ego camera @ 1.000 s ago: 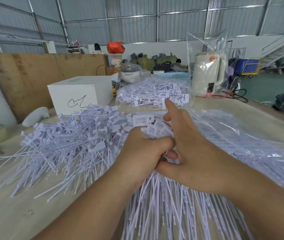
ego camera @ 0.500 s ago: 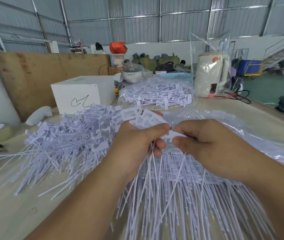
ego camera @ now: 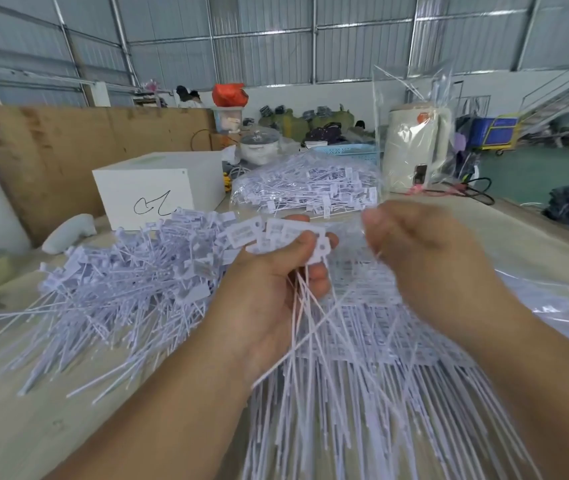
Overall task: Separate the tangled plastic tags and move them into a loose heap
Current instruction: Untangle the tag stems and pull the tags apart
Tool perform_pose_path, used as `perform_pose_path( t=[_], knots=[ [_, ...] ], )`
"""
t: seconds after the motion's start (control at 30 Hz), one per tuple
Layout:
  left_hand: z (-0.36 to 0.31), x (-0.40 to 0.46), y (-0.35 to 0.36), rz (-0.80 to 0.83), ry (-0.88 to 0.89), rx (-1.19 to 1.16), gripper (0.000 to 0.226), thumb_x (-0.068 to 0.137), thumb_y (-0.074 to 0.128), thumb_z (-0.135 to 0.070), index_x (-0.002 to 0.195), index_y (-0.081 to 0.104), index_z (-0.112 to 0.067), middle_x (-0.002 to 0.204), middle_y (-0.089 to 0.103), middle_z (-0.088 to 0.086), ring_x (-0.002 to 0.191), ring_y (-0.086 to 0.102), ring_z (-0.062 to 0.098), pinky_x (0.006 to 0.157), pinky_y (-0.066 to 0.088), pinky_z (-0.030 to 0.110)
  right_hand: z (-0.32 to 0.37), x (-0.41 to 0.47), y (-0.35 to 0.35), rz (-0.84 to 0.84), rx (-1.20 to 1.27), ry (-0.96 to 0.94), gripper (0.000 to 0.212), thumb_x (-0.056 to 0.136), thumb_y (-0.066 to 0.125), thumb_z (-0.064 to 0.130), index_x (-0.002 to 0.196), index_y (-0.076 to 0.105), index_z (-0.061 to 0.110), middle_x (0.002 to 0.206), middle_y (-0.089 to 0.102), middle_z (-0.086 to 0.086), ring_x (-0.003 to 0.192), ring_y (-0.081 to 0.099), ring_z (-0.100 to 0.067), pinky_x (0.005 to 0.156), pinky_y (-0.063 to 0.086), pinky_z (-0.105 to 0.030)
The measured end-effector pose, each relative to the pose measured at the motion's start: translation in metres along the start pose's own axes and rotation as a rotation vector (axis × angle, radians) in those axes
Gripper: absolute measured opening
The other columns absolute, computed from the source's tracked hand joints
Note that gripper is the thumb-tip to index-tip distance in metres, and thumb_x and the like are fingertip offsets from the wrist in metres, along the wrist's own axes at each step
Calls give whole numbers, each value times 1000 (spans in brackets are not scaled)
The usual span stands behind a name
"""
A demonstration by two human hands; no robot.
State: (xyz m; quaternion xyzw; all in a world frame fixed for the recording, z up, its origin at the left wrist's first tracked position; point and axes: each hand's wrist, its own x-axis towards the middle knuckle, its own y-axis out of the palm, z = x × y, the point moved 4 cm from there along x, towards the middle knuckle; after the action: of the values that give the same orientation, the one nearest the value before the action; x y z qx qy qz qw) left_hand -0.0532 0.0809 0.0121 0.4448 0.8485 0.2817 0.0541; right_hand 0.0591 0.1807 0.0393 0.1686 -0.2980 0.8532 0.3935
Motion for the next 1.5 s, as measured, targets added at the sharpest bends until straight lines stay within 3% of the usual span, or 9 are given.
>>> perform_pose_path(
  t=[0.07, 0.23, 0.4, 0.5, 0.87, 1.07, 1.17, 1.3, 1.5],
  knots=[
    [2, 1, -1, -8, -9, 20, 13, 70, 66, -10, 68, 78, -14, 77, 73, 12, 42, 52, 9, 41, 46, 19, 0, 6, -17, -96, 56, -29, 42, 97, 52, 39, 63, 57, 15, 45, 43, 10, 39, 37, -5, 40, 31, -13],
    [11, 0, -2, -29, 10, 215, 7, 89, 65, -9, 94, 66, -4, 68, 67, 7, 47, 56, 13, 44, 47, 22, -5, -4, 6, 324, -38, -36, 15, 91, 53, 46, 99, 58, 34, 55, 54, 11, 53, 47, -17, 50, 39, -38],
    [10, -4, -1, 101, -46, 294, 29, 74, 72, -29, 93, 69, -7, 64, 64, 5, 51, 58, 15, 49, 50, 23, -16, -3, 17, 365, -165, -28, 63, 83, 53, 58, 139, 32, 40, 71, 66, 9, 65, 62, -15, 64, 49, -36],
    [8, -6, 2, 166, -69, 360, 14, 70, 73, -23, 73, 74, -9, 59, 61, 8, 48, 60, 14, 48, 49, 22, -15, -7, 24, 396, -192, -27, 70, 78, 48, 59, 143, 30, 39, 72, 68, 6, 66, 66, -18, 69, 55, -46],
    [9, -1, -6, 89, -170, 300, 12, 83, 59, -6, 73, 64, -9, 49, 48, 3, 42, 47, 13, 41, 40, 20, -11, -10, 30, 378, -307, -88, 54, 81, 44, 67, 128, 42, 41, 72, 65, 29, 67, 62, -2, 68, 53, -38],
    [4, 2, -6, 72, -164, 189, 18, 64, 66, -12, 81, 68, -12, 56, 54, 4, 38, 47, 11, 36, 39, 18, -5, -10, 19, 405, -246, -26, 57, 79, 41, 81, 86, 60, 28, 70, 65, -2, 65, 62, -22, 68, 52, -51],
    [-4, 7, -15, -42, -130, 146, 8, 62, 68, -11, 69, 70, -14, 55, 55, 2, 36, 45, 9, 35, 39, 16, -7, -5, 11, 406, -219, -15, 55, 86, 45, 65, 74, 54, 12, 71, 61, -14, 65, 59, -33, 66, 49, -50],
    [-10, 5, -15, -55, -34, 242, 11, 53, 77, -19, 63, 75, -20, 58, 57, 2, 38, 45, 9, 35, 38, 18, -14, -4, 10, 438, -152, 4, 36, 97, 54, 37, 68, 51, 17, 54, 48, 4, 45, 42, -15, 47, 37, -28],
    [-11, 4, -12, -71, 47, 306, 7, 58, 75, -15, 62, 75, -20, 52, 56, 1, 38, 46, 9, 37, 39, 18, -14, -1, 10, 448, -22, 37, 33, 97, 58, 30, 66, 55, 21, 56, 42, 5, 54, 39, -16, 56, 33, -34]
  ],
)
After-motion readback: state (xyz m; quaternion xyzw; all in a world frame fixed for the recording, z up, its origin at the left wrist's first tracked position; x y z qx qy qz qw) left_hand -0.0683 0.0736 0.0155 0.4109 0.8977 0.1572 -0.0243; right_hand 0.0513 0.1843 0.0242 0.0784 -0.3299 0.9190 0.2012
